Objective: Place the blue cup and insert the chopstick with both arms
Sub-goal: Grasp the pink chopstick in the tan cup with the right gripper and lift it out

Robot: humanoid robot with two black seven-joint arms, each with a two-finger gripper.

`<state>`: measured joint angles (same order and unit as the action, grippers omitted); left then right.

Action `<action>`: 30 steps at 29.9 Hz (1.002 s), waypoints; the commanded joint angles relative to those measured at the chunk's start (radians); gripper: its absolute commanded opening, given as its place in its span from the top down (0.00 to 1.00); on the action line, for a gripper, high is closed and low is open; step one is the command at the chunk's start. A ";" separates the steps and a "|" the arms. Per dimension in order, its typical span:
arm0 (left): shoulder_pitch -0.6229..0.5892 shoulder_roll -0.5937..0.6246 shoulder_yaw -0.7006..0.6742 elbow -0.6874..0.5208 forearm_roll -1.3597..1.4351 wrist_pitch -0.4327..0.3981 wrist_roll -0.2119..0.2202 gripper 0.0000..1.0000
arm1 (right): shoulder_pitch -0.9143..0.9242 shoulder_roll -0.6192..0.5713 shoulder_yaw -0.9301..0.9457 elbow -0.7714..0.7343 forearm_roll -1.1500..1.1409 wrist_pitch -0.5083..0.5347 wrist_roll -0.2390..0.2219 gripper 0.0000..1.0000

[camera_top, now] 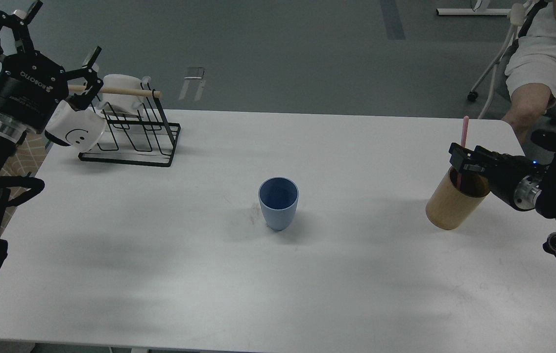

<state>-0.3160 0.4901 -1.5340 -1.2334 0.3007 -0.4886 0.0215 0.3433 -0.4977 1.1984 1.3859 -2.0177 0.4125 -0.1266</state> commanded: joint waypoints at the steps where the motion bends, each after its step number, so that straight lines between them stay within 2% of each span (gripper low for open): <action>1: 0.000 -0.002 0.000 0.000 0.001 0.000 0.000 0.03 | 0.002 0.004 0.000 0.001 0.001 0.000 -0.001 0.69; 4: 0.000 -0.002 0.000 0.000 0.001 0.000 0.000 0.03 | 0.002 0.004 -0.002 0.001 0.001 0.000 -0.001 0.74; 6: 0.000 0.001 0.000 0.000 0.001 0.000 0.000 0.03 | 0.002 0.004 -0.002 0.001 0.002 0.000 -0.001 0.82; 8: 0.000 0.002 -0.002 0.000 0.000 0.000 0.000 0.03 | 0.000 0.002 -0.002 0.002 0.002 0.000 -0.001 0.85; 16: -0.002 0.002 -0.003 0.000 0.000 0.004 -0.002 0.03 | -0.007 0.001 -0.002 0.011 0.004 0.000 -0.001 0.89; 17: -0.002 0.002 -0.005 0.000 0.000 0.005 -0.005 0.03 | -0.007 0.002 -0.002 0.012 0.004 -0.001 -0.001 0.97; 18: -0.002 0.001 -0.008 0.000 0.000 0.005 -0.006 0.03 | -0.007 0.004 0.000 0.010 0.004 -0.006 -0.001 1.00; 30: -0.002 0.005 -0.009 -0.001 0.000 0.005 -0.008 0.03 | -0.038 -0.008 0.003 0.076 0.013 -0.034 0.002 1.00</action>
<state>-0.3174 0.4914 -1.5425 -1.2333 0.3006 -0.4832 0.0139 0.3163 -0.4972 1.1981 1.4341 -2.0058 0.3786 -0.1242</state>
